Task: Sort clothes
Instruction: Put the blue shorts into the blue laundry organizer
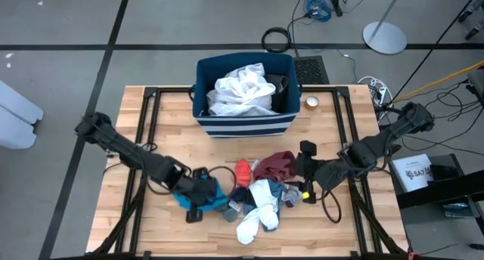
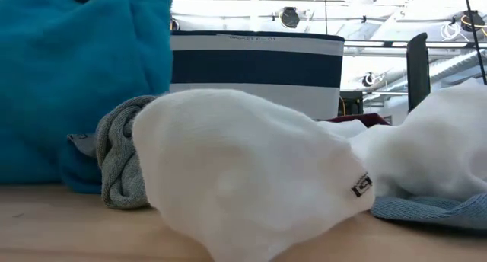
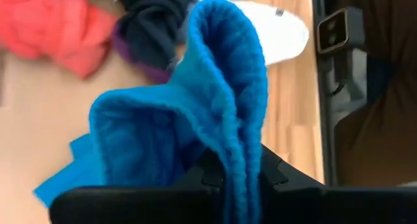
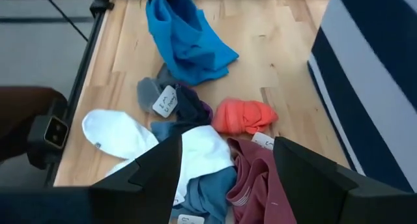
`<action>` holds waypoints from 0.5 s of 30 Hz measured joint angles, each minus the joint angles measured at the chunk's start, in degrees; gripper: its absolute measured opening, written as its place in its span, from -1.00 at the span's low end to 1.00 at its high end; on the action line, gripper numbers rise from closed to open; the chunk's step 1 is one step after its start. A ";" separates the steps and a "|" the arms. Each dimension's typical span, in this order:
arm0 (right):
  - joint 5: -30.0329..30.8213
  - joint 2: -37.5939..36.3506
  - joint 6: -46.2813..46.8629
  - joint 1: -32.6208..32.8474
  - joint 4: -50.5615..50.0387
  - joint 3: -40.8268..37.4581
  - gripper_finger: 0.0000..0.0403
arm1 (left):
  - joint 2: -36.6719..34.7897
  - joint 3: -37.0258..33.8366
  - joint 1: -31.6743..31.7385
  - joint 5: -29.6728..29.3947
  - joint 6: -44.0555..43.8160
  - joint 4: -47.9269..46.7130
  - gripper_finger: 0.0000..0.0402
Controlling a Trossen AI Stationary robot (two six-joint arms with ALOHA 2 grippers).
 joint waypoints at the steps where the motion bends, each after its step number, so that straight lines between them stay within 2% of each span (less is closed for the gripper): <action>1: 0.00 0.27 -0.25 0.07 -0.04 0.00 0.13 | 0.68 0.00 -0.45 -0.28 -0.90 1.34 -0.86; 6: 0.04 0.64 -0.35 0.03 -0.11 0.00 0.13 | 2.32 -1.36 -1.36 -0.47 -7.81 7.76 -0.86; 15: -0.12 0.62 -1.46 0.92 -0.16 0.00 0.13 | -2.21 -19.92 -2.78 1.57 -29.88 30.60 -0.86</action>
